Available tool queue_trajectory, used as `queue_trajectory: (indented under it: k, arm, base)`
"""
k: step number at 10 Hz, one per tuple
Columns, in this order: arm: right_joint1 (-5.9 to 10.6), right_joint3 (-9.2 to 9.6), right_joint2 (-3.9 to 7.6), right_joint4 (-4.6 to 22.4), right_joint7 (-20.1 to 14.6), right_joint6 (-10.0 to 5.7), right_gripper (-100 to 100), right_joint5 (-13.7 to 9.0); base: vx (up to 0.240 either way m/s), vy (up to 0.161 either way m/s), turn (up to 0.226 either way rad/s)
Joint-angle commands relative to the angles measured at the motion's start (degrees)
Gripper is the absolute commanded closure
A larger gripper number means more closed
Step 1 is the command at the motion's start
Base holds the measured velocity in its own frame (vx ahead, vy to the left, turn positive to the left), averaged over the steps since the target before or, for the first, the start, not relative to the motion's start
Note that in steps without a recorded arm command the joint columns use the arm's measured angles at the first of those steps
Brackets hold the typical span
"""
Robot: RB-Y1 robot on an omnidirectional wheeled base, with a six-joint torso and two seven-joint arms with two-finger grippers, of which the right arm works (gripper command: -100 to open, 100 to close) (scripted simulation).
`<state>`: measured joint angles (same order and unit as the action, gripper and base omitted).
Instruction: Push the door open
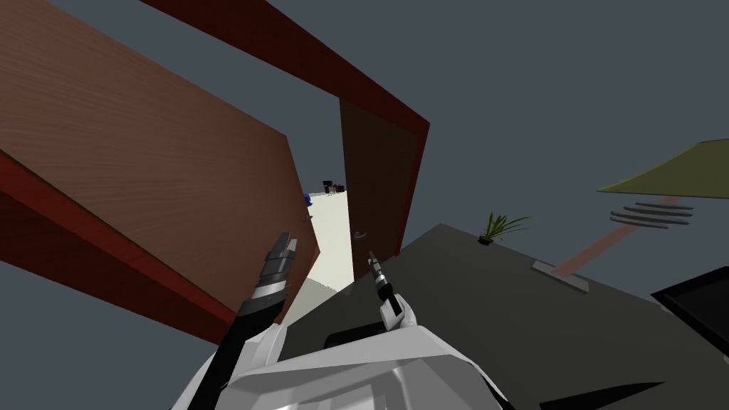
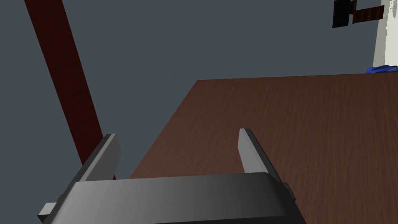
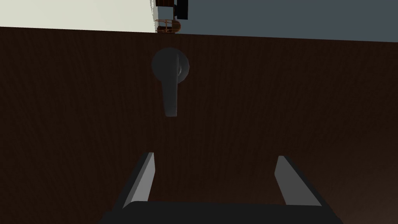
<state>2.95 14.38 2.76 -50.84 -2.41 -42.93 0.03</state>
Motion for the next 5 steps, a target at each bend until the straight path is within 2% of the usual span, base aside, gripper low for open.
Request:
queue_trajectory:
  k: [1, 2, 5]
  arm:
    - [0.79, 0.21, -0.24, 1.9, 0.1, -0.42, -100, -0.1]
    - [1.64, 0.48, -0.60, 4.0, 0.2, -0.70, -100, -0.2]
    - [3.01, 0.92, -1.34, 7.2, 0.5, -1.15, -100, -0.5]
  base:
    - [0.074, -0.045, 0.041]
    - [0.100, -0.062, 0.069]
    - [0.118, -0.073, 0.048]
